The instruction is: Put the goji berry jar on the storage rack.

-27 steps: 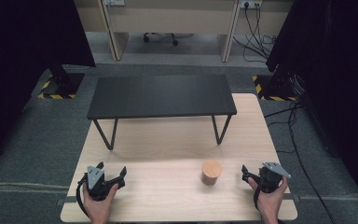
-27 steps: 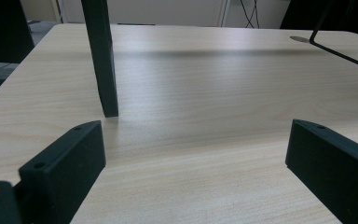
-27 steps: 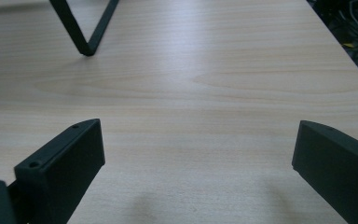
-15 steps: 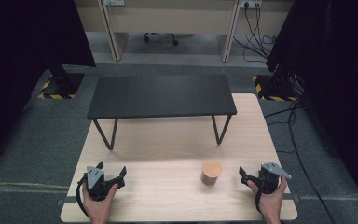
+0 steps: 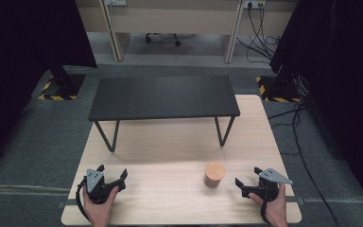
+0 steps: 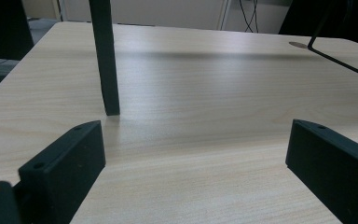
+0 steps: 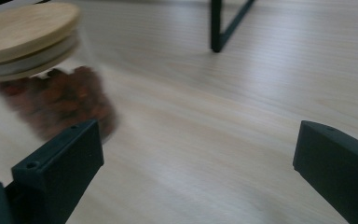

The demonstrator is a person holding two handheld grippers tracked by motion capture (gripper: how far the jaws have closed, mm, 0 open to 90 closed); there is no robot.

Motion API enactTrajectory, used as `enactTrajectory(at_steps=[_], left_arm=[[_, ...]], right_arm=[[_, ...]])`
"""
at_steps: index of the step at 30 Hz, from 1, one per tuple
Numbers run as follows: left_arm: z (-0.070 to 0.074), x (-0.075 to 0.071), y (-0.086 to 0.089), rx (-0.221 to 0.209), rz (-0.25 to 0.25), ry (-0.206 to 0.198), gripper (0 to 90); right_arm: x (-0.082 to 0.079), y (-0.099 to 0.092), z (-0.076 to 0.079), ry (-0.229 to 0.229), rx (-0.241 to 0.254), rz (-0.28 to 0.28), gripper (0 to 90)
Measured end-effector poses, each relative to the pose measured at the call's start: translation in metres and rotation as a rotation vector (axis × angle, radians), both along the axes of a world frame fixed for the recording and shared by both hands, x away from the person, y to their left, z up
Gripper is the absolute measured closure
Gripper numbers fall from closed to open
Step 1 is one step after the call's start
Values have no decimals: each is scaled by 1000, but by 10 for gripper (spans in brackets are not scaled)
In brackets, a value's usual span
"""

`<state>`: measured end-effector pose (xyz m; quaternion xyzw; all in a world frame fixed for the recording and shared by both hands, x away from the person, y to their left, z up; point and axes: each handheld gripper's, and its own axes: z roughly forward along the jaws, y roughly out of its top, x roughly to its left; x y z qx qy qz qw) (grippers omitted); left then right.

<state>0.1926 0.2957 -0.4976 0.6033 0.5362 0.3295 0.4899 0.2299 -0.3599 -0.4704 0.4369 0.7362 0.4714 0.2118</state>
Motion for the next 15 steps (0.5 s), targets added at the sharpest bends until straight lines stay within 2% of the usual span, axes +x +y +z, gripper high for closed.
enactTrajectory(at_steps=[1, 5, 6, 11, 15], left_arm=[[0, 0, 0, 1, -1, 0, 38], [0, 1, 1, -1, -2, 3, 38], [1, 1, 0, -1, -2, 5, 38], [1, 1, 0, 3, -2, 9, 38], [1, 1, 0, 1, -2, 9, 38]], right_arm=[[-1, 0, 0, -8, -8, 44, 18], [1, -1, 0, -25, -26, 139, 18], [1, -1, 0, -25, -26, 139, 18], [6, 7, 2, -33, -58, 225, 18], [10, 17, 2, -37, -70, 239, 18]])
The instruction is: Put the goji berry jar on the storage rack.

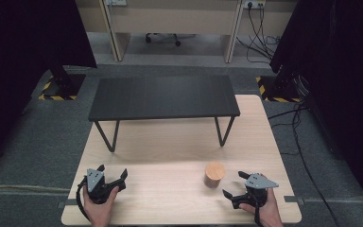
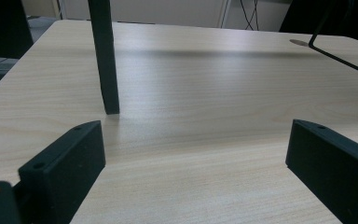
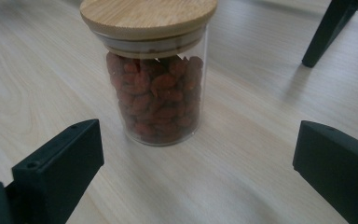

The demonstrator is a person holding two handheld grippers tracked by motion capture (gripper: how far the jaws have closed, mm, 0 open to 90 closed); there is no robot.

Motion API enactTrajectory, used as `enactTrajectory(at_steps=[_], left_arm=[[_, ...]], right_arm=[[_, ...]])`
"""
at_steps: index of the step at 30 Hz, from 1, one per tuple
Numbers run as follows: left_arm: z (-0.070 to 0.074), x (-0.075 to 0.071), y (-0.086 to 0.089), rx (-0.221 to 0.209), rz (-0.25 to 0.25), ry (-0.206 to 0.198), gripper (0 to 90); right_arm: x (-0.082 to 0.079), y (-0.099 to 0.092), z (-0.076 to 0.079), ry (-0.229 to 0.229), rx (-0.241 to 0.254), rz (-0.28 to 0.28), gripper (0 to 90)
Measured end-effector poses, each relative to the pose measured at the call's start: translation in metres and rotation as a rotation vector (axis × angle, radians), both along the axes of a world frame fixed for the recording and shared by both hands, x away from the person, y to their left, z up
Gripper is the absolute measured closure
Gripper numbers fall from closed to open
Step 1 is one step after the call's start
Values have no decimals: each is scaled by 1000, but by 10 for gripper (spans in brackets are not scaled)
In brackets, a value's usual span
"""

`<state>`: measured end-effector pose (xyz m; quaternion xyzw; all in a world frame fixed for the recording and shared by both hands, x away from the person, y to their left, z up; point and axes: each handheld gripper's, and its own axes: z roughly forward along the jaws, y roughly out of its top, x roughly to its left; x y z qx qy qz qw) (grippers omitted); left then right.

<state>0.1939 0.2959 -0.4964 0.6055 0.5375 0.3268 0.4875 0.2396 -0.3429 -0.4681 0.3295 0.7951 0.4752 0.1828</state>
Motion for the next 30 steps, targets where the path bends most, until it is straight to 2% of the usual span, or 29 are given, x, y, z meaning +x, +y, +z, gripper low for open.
enactTrajectory(at_steps=[8, 22, 28, 30], left_arm=[[0, 0, 0, 2, -1, 2, 38], [0, 0, 0, 1, 0, 2, 37], [0, 0, 0, 2, -1, 1, 37], [0, 0, 0, 2, -1, 1, 37]], right_arm=[[10, 16, 2, 3, -17, 32, 18], [28, 36, 2, 13, -12, 61, 23], [38, 47, 3, 20, -27, 76, 84], [40, 50, 4, 18, -32, 79, 145]])
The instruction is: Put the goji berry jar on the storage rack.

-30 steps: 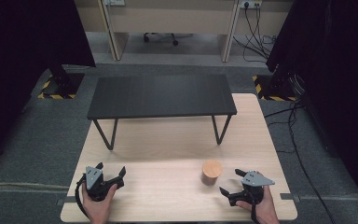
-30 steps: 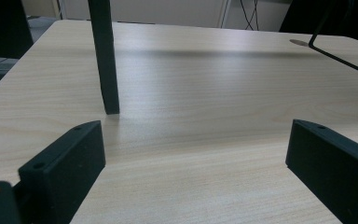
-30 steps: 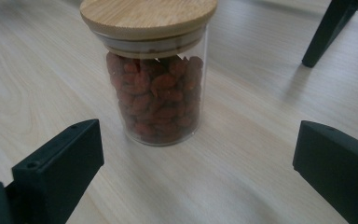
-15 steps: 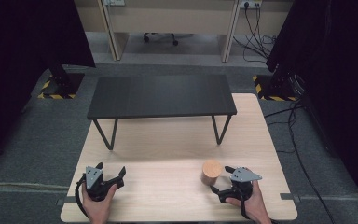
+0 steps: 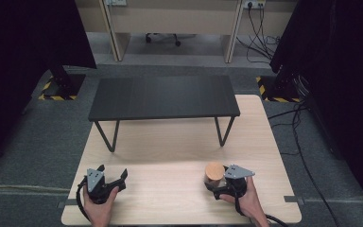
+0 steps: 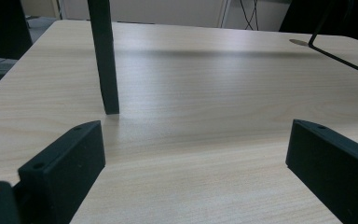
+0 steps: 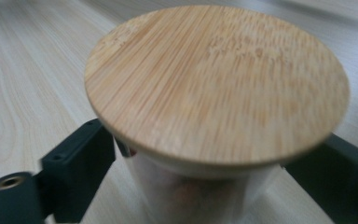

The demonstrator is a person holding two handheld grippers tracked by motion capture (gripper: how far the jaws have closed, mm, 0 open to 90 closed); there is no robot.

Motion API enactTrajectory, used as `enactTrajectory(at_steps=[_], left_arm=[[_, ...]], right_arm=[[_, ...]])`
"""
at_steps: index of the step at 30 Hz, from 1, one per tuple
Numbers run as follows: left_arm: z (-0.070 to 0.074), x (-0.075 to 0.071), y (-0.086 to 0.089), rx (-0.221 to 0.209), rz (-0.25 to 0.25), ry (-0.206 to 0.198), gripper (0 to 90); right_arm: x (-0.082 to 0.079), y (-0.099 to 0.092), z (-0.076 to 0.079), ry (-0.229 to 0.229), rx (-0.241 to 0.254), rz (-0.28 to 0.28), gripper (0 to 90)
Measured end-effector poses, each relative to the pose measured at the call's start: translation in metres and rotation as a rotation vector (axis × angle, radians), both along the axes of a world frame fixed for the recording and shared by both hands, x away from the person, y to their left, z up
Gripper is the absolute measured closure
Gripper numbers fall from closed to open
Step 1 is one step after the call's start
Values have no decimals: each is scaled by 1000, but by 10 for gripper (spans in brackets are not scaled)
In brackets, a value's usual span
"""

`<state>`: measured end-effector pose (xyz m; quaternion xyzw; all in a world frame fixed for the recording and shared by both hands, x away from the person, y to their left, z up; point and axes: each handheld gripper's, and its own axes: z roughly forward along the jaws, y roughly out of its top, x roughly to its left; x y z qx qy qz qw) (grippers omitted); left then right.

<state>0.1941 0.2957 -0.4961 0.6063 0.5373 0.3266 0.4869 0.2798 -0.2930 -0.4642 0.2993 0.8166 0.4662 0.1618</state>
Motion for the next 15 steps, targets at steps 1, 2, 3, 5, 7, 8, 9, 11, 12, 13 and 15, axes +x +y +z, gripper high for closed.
enactTrajectory(at_steps=[1, 2, 3, 5, 7, 8, 9, 11, 12, 13, 15], left_arm=[[0, 0, 0, 0, 0, 0, 37], [0, 0, 0, 0, 0, 0, 37], [0, 0, 0, 1, 0, 1, 37], [0, 0, 0, 2, 0, 2, 37], [0, 0, 0, 4, 0, 1, 37], [0, 0, -1, 5, 0, -1, 37], [0, 0, -1, 5, 0, -2, 37], [0, 0, -1, 5, 1, -2, 37], [0, 0, -1, 6, 0, -2, 37], [0, 0, -1, 6, 1, -2, 37], [0, 0, -1, 4, 0, 0, 37]], right_arm=[[0, 2, 0, 0, -2, -5, 180], [1, 2, 0, -2, -3, -4, 214], [1, 2, 0, -3, -3, -2, 252], [0, 3, 0, -8, -7, -4, 260], [-1, 4, 0, -11, -8, -8, 261], [-1, 4, 0, -12, -10, -9, 261], [-1, 4, 0, -12, -9, -9, 261], [-1, 4, 0, -12, -9, -10, 261], [-1, 4, 0, -13, -9, -10, 262], [-2, 5, 0, -13, -9, -15, 262], [-4, 6, 0, -19, -9, -18, 262]])
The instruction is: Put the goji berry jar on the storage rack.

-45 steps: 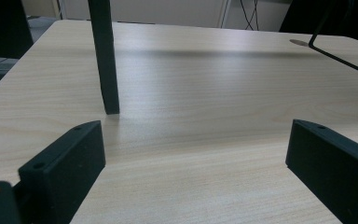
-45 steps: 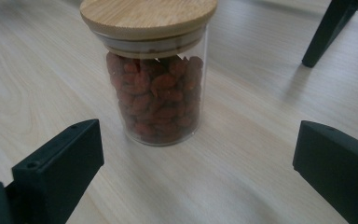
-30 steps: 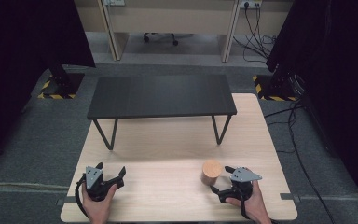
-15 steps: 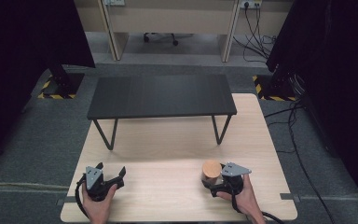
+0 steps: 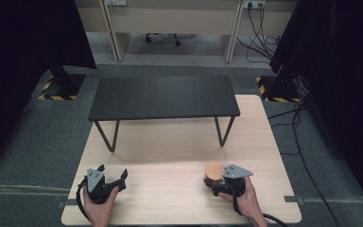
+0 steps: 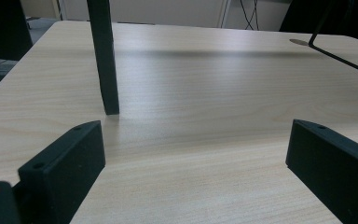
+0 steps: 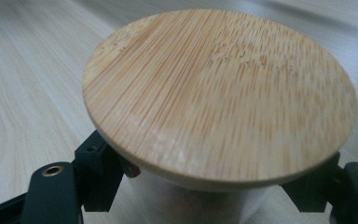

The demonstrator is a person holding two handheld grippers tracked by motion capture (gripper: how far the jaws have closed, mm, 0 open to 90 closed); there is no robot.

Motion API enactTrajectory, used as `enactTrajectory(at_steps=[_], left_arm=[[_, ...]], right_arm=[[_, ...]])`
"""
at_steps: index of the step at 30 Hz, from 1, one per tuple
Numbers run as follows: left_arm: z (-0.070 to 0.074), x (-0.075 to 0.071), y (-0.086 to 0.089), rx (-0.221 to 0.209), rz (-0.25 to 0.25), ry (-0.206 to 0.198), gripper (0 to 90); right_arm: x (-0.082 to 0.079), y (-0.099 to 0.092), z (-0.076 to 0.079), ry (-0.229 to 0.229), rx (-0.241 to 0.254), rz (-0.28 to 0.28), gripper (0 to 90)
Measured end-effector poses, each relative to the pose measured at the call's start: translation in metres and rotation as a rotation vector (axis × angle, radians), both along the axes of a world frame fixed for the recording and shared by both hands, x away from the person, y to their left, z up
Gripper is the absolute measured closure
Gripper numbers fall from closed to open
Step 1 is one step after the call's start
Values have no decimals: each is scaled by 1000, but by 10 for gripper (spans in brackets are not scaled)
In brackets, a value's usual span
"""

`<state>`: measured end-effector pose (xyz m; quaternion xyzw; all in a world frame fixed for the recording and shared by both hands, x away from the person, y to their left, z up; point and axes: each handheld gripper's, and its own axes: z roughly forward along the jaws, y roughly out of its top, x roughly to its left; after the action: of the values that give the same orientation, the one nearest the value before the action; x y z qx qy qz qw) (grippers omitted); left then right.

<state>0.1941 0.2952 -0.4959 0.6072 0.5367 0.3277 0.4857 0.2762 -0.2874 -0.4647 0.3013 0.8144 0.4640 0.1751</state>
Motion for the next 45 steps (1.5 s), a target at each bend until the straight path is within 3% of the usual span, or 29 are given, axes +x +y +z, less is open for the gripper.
enactTrajectory(at_steps=[3, 5, 8, 13, 16, 29, 45], left_arm=[[0, 0, 0, -1, 0, -1, 37], [-1, 0, 0, -2, 1, -4, 37], [-1, -1, 0, -4, 1, -5, 37], [-1, -1, 0, -5, 2, -5, 37], [-1, -1, 0, -4, 1, -4, 37], [-1, 0, 1, -8, 2, -3, 37], [0, 0, 1, -9, 1, 0, 37]], right_arm=[[-2, -1, -3, 5, 41, -3, 263], [-3, 3, -1, 4, 40, -8, 263], [-7, 8, 7, -10, 44, -12, 263], [-17, 14, 28, -41, 98, -51, 263], [-24, 21, 40, -56, 97, -88, 263], [-29, 44, 79, -9, 92, -183, 264], [-23, 56, 95, 0, 79, -213, 264]])
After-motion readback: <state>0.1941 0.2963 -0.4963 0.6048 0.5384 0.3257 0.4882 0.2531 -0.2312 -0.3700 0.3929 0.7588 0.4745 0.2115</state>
